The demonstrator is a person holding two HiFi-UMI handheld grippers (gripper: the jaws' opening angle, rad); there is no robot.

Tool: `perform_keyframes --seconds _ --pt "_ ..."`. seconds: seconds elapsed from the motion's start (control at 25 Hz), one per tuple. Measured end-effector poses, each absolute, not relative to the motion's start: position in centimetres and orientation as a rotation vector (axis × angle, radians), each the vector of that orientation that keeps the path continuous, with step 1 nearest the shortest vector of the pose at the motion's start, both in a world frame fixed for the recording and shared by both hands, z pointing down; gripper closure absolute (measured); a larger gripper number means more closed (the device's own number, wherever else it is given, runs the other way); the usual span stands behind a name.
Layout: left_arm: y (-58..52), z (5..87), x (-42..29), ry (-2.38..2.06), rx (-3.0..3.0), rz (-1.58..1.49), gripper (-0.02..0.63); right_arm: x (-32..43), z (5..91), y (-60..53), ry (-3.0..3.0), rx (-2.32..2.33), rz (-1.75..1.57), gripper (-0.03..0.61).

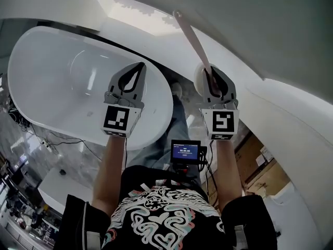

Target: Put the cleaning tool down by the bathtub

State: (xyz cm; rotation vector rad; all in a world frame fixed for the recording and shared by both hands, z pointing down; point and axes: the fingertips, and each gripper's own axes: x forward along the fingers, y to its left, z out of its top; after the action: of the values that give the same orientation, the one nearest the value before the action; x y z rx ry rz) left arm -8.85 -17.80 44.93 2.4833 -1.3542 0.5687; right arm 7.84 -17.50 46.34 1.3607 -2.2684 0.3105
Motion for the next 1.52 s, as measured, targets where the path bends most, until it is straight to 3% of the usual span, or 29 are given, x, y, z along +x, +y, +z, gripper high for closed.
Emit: perform_keyframes --seconds 1.52 --pt "-21.6 61.3 -7.9 -1.308 2.388 0.649 0.597 8.1 63.8 -20.1 -2.177 1.202 0.365 0.506"
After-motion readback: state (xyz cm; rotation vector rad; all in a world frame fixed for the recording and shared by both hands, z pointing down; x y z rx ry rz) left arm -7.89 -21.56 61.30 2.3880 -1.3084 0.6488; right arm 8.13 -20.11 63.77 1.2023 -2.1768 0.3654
